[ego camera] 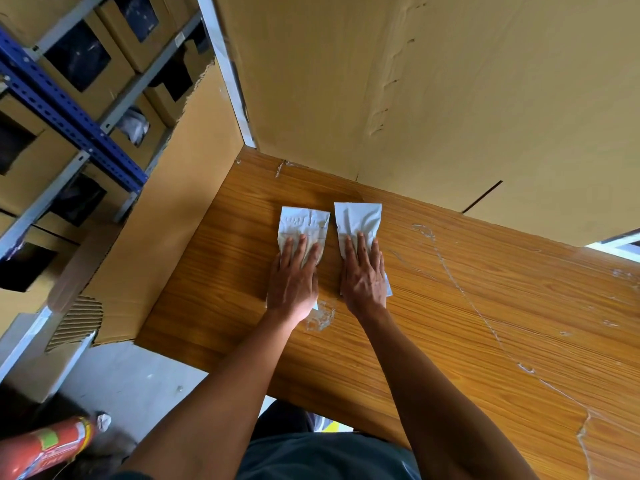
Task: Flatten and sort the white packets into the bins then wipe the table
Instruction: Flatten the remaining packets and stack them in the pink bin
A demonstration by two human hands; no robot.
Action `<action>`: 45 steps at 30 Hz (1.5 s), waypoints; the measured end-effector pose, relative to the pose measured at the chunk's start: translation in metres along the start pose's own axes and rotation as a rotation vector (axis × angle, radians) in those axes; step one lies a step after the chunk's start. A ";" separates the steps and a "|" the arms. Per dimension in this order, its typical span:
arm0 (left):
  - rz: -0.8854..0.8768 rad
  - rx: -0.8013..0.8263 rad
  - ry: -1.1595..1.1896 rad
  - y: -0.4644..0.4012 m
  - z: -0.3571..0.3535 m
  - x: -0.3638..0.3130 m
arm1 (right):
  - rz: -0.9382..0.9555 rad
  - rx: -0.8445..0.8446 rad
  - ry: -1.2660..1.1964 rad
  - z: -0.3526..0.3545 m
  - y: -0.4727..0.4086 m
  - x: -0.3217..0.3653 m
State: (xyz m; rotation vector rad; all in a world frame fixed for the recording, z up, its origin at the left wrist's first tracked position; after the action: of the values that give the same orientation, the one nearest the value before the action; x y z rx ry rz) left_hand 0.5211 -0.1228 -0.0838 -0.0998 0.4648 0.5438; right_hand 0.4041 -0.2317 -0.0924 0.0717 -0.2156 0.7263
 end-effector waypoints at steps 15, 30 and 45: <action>-0.185 -0.112 0.123 -0.004 0.033 -0.043 | -0.051 -0.034 0.007 0.034 0.007 -0.026; -0.507 -0.101 0.123 -0.013 0.036 -0.218 | -0.321 -0.186 0.086 0.149 0.064 -0.154; -0.795 0.019 0.161 0.084 -0.040 -0.501 | -0.595 -0.347 0.124 0.290 0.251 -0.363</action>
State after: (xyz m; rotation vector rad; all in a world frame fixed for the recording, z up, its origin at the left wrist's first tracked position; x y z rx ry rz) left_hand 0.0829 -0.2978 0.1090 -0.2955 0.5418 -0.2506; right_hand -0.0766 -0.3209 0.1083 -0.2323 -0.1859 0.0940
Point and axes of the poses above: each hand's wrist, its own y-axis away from the middle knuckle, its own z-axis out of the back of the hand, x = y × z, the point moved 9 cm from there along -y, towards the middle knuckle, and after that the axes turned 9 degrees about y, right-handed, at the moved point
